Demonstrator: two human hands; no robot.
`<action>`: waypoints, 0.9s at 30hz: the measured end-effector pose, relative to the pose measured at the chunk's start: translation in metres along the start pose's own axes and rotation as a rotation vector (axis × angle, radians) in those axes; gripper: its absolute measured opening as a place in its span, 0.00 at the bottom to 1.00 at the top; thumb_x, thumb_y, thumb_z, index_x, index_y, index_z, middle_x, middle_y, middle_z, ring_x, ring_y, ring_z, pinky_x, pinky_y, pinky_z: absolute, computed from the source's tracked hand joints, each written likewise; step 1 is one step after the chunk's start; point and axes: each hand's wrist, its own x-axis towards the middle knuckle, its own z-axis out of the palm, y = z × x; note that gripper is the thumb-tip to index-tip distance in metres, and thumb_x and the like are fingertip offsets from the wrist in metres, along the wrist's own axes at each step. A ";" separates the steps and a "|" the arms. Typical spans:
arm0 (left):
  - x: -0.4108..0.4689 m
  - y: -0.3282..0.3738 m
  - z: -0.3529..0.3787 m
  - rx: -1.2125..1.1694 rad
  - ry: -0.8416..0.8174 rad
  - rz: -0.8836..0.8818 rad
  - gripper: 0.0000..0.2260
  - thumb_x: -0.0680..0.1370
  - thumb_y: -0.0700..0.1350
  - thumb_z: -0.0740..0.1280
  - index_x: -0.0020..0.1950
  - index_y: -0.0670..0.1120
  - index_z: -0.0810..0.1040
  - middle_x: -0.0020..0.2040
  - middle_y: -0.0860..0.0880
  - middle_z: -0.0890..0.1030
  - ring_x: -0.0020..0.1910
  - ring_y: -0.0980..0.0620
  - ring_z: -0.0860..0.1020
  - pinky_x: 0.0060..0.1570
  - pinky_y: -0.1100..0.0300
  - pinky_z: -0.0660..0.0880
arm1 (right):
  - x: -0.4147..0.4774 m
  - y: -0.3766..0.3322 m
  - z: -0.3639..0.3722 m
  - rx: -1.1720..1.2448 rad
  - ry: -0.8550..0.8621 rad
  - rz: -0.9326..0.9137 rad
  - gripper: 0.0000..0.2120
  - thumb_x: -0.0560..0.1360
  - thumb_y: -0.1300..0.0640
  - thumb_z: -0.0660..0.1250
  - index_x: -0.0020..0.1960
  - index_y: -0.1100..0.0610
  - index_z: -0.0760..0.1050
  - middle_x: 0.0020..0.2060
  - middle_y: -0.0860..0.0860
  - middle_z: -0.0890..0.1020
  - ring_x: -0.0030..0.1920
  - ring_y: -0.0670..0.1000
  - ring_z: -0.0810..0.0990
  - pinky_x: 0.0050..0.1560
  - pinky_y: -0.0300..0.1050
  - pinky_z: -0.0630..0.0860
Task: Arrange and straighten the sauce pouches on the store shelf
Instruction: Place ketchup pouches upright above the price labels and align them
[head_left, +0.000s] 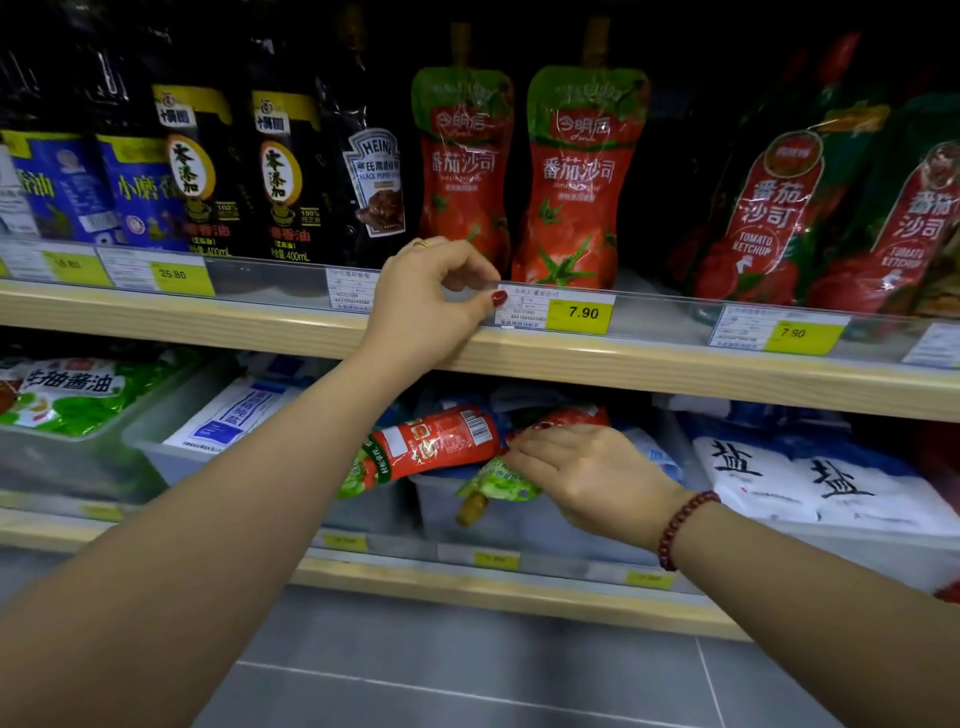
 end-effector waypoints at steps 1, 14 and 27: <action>0.000 0.001 -0.001 -0.001 -0.009 -0.018 0.04 0.69 0.43 0.73 0.41 0.49 0.81 0.38 0.58 0.76 0.43 0.54 0.75 0.46 0.63 0.71 | 0.001 0.001 -0.006 0.027 0.021 0.006 0.12 0.66 0.70 0.68 0.48 0.63 0.81 0.45 0.57 0.85 0.44 0.55 0.84 0.41 0.47 0.81; 0.013 0.016 -0.040 -0.242 -0.180 -0.246 0.06 0.76 0.43 0.67 0.46 0.44 0.84 0.44 0.49 0.85 0.48 0.52 0.81 0.54 0.56 0.77 | 0.043 0.026 -0.066 1.066 0.594 0.845 0.07 0.72 0.63 0.68 0.43 0.52 0.80 0.37 0.44 0.85 0.42 0.45 0.83 0.40 0.39 0.79; -0.015 0.037 -0.010 -0.660 -0.375 -0.330 0.24 0.60 0.46 0.80 0.54 0.55 0.78 0.51 0.52 0.84 0.50 0.51 0.83 0.45 0.59 0.80 | 0.091 0.040 -0.091 1.289 0.917 0.968 0.05 0.71 0.63 0.70 0.38 0.56 0.81 0.32 0.49 0.85 0.35 0.47 0.84 0.32 0.38 0.77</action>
